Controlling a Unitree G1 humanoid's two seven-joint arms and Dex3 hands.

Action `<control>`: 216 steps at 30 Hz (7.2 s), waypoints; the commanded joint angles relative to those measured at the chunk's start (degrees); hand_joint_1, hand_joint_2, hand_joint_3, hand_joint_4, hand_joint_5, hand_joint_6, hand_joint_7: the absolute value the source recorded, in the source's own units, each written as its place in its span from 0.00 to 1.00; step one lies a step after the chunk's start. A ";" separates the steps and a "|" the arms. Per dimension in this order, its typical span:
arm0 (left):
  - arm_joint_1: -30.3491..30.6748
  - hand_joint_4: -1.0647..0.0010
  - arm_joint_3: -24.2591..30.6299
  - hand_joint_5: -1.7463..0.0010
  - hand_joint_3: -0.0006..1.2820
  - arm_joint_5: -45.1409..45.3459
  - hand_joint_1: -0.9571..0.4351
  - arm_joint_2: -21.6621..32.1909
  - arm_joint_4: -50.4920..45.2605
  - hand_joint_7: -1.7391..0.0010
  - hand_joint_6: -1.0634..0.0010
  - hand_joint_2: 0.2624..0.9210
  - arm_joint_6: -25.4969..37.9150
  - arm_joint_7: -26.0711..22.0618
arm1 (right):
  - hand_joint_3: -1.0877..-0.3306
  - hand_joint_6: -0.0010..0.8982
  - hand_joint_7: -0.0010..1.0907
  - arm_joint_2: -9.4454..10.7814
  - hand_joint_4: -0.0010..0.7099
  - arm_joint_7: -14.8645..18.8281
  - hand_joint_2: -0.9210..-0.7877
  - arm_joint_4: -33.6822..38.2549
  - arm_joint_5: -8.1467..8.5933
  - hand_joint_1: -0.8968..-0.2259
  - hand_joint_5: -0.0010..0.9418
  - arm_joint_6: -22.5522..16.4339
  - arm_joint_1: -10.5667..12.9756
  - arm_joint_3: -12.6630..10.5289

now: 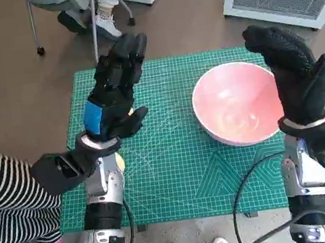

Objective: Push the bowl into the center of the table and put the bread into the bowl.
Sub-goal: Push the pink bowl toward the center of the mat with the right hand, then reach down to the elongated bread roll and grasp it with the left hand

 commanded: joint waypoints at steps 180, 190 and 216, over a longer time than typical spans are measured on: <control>-26.61 0.91 -23.31 1.00 0.00 52.83 0.47 31.96 39.34 0.98 0.81 0.72 8.73 20.82 | 0.53 0.07 0.33 0.71 0.19 3.02 0.00 -8.90 -5.64 0.27 0.01 -5.28 4.58 4.19; -27.67 0.91 -29.96 1.00 0.00 58.68 0.42 29.86 42.59 0.99 0.80 0.74 14.32 25.10 | 0.51 0.04 0.39 0.17 0.18 3.03 0.00 -9.11 -4.90 0.29 0.00 -5.15 5.01 4.76; -25.58 0.87 -36.95 0.99 0.00 62.50 0.45 23.26 46.58 1.00 0.81 0.77 24.63 27.68 | 0.49 0.01 0.42 -0.32 0.18 1.84 0.00 -11.70 -5.03 0.29 0.00 -4.26 7.14 5.42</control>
